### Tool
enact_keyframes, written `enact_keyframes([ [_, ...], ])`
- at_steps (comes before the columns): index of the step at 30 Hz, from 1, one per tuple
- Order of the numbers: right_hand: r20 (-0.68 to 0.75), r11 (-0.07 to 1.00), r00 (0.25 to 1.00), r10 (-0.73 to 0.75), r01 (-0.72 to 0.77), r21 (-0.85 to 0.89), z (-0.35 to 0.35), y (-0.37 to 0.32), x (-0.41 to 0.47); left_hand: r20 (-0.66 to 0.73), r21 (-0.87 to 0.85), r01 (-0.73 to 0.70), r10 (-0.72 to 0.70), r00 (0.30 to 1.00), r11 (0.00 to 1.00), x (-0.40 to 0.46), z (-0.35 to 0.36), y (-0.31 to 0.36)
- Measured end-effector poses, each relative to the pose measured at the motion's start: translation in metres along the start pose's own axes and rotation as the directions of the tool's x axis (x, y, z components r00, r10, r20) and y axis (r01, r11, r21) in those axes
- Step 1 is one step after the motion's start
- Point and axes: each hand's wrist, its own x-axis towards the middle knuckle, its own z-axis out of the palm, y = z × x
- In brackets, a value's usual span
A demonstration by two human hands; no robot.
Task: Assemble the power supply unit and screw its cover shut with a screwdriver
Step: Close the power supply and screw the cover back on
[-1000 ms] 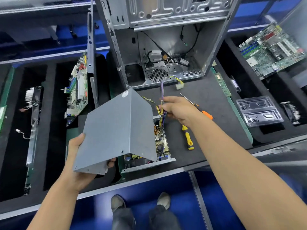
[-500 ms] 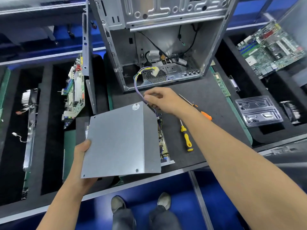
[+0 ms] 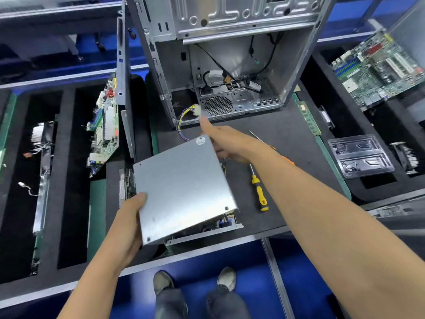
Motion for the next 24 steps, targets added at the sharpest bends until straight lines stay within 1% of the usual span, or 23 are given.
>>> enact_keyframes([
  [2,-0.005,0.999,1.000,0.021,-0.021,0.025,-0.004,-0.002,-0.001,0.010,0.023,-0.003,0.002,1.000,1.000,-0.001,0.000,0.001],
  [3,0.015,0.999,0.999,0.033,-0.033,0.023,-0.005,-0.003,-0.001,0.007,0.033,-0.003,0.003,1.000,0.999,-0.002,0.000,0.001],
  [5,0.028,0.998,0.998,0.058,-0.058,-0.012,-0.005,-0.004,-0.001,0.010,0.042,-0.009,0.008,1.000,0.999,-0.002,-0.001,0.001],
  [9,-0.037,0.954,0.990,0.134,-0.139,-0.267,0.000,-0.009,-0.001,0.025,0.014,0.009,-0.009,1.000,1.000,-0.002,-0.002,0.000],
  [12,-0.029,0.919,0.987,0.156,-0.155,-0.363,-0.001,-0.010,-0.004,0.029,0.003,0.006,-0.006,1.000,1.000,-0.001,-0.004,0.000],
  [14,-0.030,0.913,0.989,0.146,-0.146,-0.380,-0.003,-0.009,-0.007,0.020,0.011,0.004,-0.004,1.000,1.000,0.000,-0.005,0.000],
  [18,-0.053,0.932,0.995,0.084,-0.097,-0.350,-0.003,-0.008,-0.008,0.014,0.021,0.014,-0.015,1.000,1.000,0.000,-0.005,-0.001],
  [21,-0.048,0.929,0.993,0.109,-0.119,-0.349,0.000,-0.010,-0.006,-0.023,0.017,0.009,-0.008,1.000,1.000,0.001,-0.009,-0.002],
  [24,0.004,0.915,0.991,0.133,-0.122,-0.386,-0.002,-0.012,-0.007,-0.083,-0.019,0.003,-0.005,0.997,1.000,0.000,-0.006,-0.006],
])
